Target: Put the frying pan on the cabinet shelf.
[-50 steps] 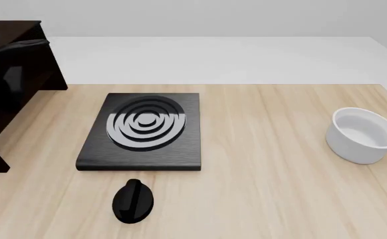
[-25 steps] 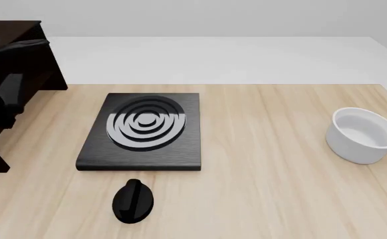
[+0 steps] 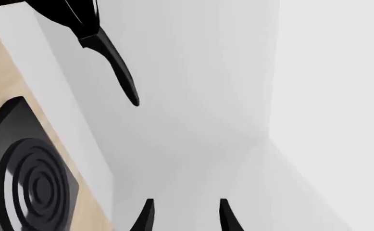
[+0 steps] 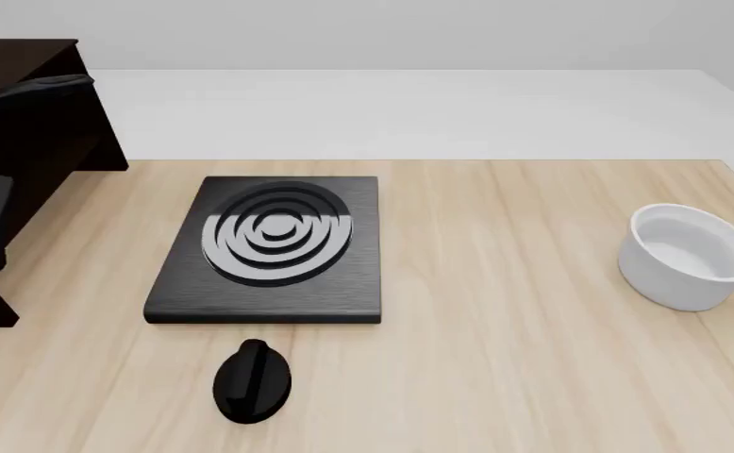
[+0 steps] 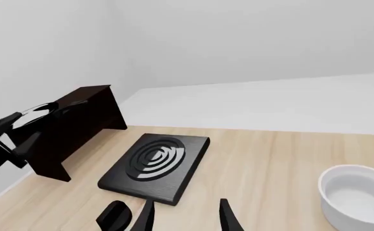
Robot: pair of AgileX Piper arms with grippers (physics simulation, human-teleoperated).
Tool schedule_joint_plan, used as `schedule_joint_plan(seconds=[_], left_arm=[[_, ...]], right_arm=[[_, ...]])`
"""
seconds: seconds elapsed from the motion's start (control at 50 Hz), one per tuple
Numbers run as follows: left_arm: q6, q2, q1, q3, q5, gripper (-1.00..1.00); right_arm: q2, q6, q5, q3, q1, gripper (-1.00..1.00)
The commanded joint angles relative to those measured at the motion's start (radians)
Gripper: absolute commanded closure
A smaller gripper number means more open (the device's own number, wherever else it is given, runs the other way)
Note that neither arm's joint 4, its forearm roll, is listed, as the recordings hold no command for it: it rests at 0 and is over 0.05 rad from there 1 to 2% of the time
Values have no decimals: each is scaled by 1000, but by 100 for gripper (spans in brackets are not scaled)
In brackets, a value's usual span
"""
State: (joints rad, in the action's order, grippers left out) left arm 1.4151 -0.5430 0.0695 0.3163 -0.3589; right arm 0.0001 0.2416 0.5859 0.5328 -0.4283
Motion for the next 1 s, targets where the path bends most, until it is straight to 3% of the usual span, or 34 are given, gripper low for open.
schedule_joint_plan(seconds=[0.02, 0.3, 0.44, 0.56, 1.0], left_arm=[[-26, 217, 44, -39, 201, -100], [-80, 403, 81, -57, 462, -100], [-177, 446, 91, -13, 577, -100], [-365, 381, 95, 71, 676, -100], [-627, 326, 127, 186, 785, -100]], right_arm=[[0, -15, 1, 1, -3, -100], [0, -15, -7, 0, 2, -100], [0, -17, -10, -1, -2, -100], [0, -15, -16, -4, -6, -100], [0, -12, -11, 1, -9, -100]])
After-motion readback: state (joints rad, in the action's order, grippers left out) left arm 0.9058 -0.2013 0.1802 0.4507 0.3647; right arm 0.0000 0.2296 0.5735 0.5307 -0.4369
